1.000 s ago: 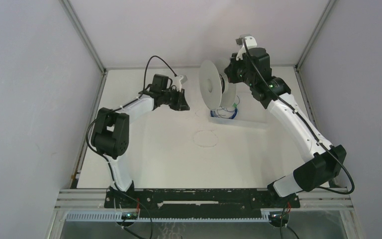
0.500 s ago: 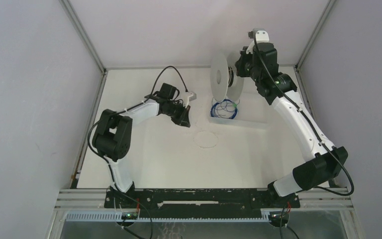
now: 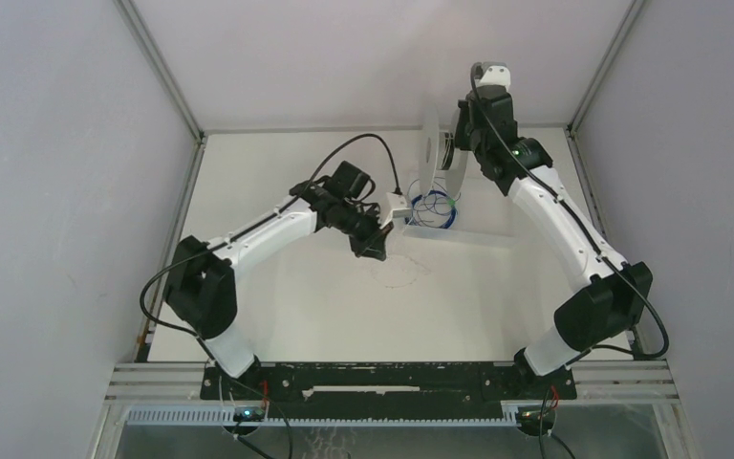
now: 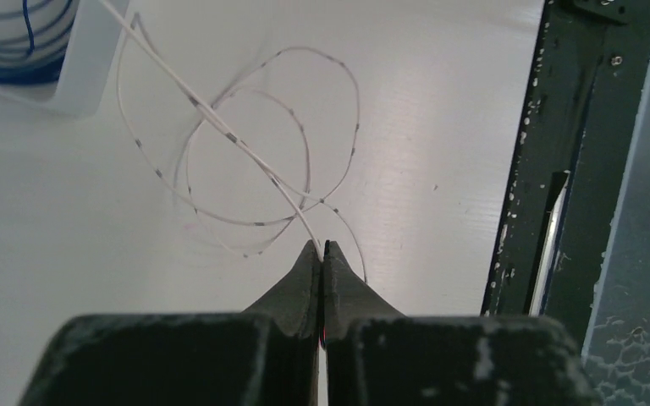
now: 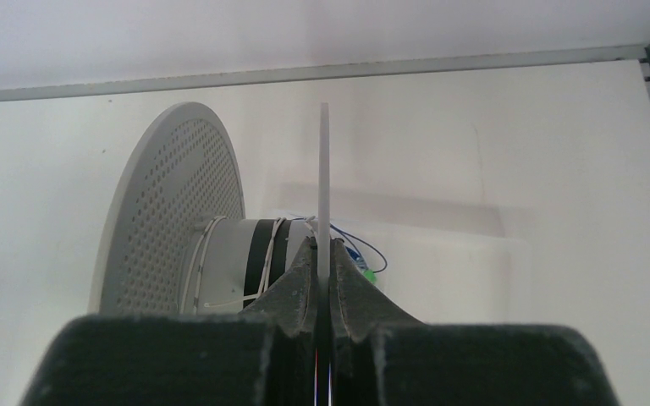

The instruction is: Wrap the cables

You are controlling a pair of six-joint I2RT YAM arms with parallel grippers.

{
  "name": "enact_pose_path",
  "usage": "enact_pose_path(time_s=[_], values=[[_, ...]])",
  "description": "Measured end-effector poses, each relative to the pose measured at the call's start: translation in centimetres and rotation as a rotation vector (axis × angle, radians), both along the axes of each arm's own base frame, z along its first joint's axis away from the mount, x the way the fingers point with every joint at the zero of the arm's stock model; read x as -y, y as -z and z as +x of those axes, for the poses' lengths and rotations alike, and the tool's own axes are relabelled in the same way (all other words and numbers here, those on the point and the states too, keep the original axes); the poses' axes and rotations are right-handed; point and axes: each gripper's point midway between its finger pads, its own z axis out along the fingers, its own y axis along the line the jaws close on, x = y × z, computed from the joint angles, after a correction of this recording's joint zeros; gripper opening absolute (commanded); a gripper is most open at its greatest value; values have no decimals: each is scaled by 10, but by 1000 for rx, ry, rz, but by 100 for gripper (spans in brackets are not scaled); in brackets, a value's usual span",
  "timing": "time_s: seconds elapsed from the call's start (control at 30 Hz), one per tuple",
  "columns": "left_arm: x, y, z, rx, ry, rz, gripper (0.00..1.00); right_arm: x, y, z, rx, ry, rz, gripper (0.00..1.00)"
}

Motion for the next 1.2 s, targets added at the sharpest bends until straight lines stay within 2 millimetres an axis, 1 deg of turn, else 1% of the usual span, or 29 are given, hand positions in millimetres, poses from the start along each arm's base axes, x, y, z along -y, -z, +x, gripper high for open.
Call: enact_pose_path(time_s=[0.1,0.23,0.3,0.4,0.53,0.63,0.73,0.87,1.0,1.07,1.2], values=[[15,-23,-7,50,57,-4,1,0,4,3,1,22,-28,0],[34,-65,-6,122,95,-53,1,-4,9,5,24,30,-62,0],[38,-88,2,168,89,-82,1,-6,15,5,27,29,-80,0],[40,-116,14,238,68,-105,0,-10,31,2,9,15,-119,0],[39,-139,27,306,31,-110,0,-19,47,-2,-9,-22,-161,0],[37,-154,41,352,-3,-111,0,-29,56,-5,-7,-59,-187,0],[34,-163,56,379,-38,-112,0,-38,63,-8,-4,-91,-206,0],[21,-168,87,405,-111,-89,0,-50,70,-11,-6,-143,-210,0],[8,-163,116,416,-176,-59,0,-57,72,-14,-6,-181,-203,0],[2,-158,126,412,-199,-41,0,-60,74,-15,-4,-203,-197,0],[-4,-152,138,403,-223,-27,0,-66,78,-17,-7,-239,-192,0]])
